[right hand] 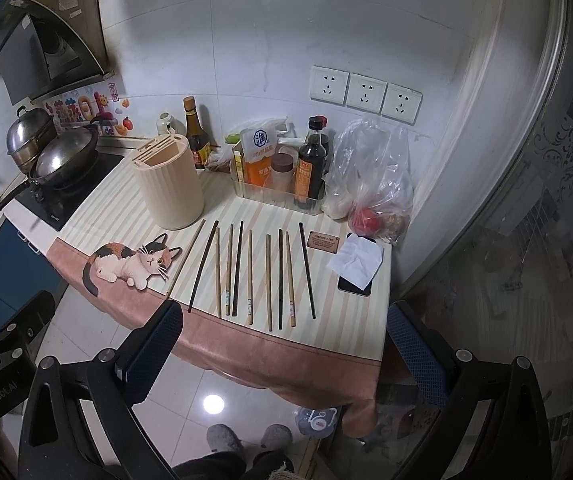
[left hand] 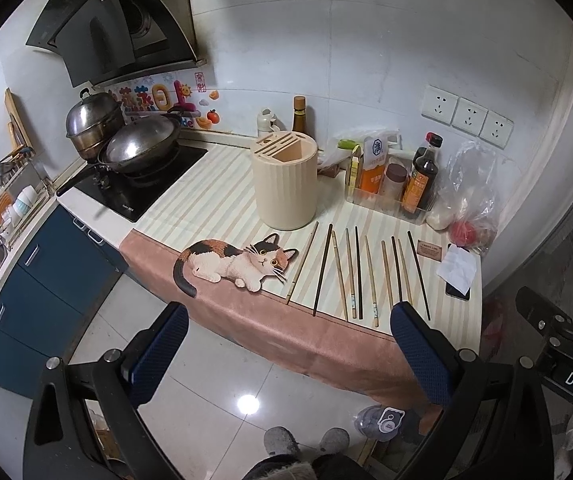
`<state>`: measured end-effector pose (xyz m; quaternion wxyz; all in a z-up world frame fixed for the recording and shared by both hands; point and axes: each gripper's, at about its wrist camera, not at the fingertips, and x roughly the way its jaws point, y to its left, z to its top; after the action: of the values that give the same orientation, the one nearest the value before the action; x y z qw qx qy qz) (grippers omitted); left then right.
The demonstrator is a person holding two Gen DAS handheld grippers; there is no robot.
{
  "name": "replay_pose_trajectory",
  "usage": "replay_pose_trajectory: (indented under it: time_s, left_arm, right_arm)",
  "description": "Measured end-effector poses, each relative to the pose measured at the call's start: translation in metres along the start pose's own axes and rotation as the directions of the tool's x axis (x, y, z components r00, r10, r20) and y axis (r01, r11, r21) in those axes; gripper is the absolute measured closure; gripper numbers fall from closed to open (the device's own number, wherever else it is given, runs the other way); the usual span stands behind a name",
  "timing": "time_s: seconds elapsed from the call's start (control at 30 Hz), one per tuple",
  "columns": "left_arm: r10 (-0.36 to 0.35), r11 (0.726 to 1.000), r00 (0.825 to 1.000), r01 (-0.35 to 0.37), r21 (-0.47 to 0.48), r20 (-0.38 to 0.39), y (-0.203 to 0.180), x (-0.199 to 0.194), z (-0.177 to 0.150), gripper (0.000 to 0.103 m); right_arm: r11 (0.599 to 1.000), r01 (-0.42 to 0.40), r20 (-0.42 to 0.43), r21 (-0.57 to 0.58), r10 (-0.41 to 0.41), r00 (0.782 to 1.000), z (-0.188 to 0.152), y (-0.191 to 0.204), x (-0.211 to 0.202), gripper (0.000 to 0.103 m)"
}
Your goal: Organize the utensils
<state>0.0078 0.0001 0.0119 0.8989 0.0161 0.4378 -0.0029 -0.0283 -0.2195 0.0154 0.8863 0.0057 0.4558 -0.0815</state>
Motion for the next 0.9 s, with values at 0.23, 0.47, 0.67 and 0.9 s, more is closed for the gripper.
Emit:
replay_pose_trajectory:
  time_s: [0.23, 0.47, 0.67, 0.9]
  left_arm:
    - [-0.001, 1.000, 1.000, 0.001, 0.002, 0.003, -0.0025, 0.0017, 0.0036, 0.000]
    - [0.001, 1.000, 1.000, -0.001, 0.003, 0.006, -0.0049, 0.0024, 0.0059, 0.000]
    - [0.000, 1.000, 1.000, 0.000, 0.002, 0.006, -0.0039, 0.0015, 0.0046, 0.000]
    - [-0.003, 1.000, 1.000, 0.003, 0.003, 0.006, -0.0035, 0.0018, 0.0053, 0.000]
  right_arm:
    - [1.000, -0.001, 0.002, 0.002, 0.001, 1.000, 0.0022, -0.0005, -0.0012, 0.000]
    - [1.000, -0.003, 0.001, 0.004, 0.003, 1.000, 0.0036, -0.0011, -0.0017, 0.000]
    - [1.000, -0.005, 0.002, 0.006, 0.005, 1.000, 0.0051, -0.0017, -0.0021, 0.000]
    - [1.000, -0.006, 0.003, 0.006, 0.006, 1.000, 0.0061, -0.0029, -0.0037, 0.000]
